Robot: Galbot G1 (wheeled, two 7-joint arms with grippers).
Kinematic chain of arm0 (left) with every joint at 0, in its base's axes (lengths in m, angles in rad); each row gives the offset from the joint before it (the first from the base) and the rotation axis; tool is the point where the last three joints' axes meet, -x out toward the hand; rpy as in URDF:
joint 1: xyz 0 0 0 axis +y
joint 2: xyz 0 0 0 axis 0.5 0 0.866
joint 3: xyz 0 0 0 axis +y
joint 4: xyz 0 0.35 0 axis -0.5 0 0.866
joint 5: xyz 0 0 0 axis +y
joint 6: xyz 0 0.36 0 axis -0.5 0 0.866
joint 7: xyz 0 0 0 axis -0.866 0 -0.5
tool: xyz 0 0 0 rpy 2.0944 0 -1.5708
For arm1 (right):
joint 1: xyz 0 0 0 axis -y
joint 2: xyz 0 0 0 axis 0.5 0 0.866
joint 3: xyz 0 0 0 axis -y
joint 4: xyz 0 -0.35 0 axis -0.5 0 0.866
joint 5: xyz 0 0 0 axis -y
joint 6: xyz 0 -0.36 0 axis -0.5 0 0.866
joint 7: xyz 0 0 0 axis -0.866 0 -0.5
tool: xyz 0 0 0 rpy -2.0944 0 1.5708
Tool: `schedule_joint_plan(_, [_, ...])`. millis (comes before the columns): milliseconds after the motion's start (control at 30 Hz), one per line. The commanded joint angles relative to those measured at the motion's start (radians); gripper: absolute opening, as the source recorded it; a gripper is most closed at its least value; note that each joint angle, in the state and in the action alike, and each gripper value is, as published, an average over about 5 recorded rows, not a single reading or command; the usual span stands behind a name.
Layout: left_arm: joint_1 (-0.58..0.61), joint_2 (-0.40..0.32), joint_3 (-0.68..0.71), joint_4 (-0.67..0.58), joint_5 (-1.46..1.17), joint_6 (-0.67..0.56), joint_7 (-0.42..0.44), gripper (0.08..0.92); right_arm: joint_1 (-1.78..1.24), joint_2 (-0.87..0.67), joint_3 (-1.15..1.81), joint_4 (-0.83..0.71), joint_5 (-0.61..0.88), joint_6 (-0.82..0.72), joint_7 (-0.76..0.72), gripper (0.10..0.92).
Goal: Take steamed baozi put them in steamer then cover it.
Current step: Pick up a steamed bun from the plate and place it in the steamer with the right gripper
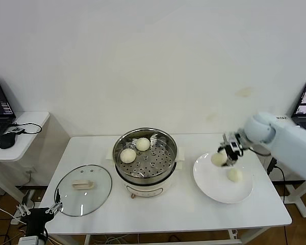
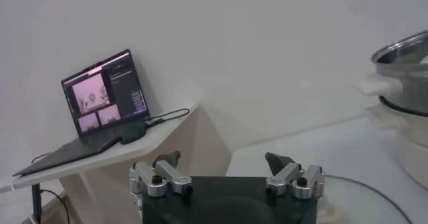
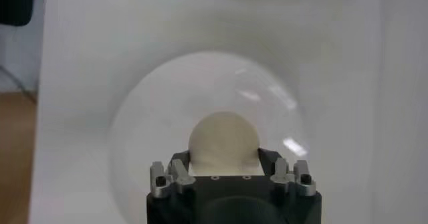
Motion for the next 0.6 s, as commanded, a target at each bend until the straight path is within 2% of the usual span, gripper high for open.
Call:
schedule_joint_plan(33, [-0.003,-0.001,-0.005,0.006,-0.007,-0.001,-0.001,0.823,0.331,0.218,-0.164,0.007,0.163,-0.039,0.036,0.645])
schedule_joint_plan(300, [-0.001,-0.003,-0.021,0.004,-0.014,-0.001,-0.002,0.823,0.327,0.453,-0.239,-0.010,0.210,-0.003,0.066,0.653])
schedule_joint_plan(600, [0.013,-0.003,-0.044,-0.017,-0.025,-0.001,-0.004,0.823,0.189,0.610,-0.273,-0.098,0.119,0.163,0.069,0.653])
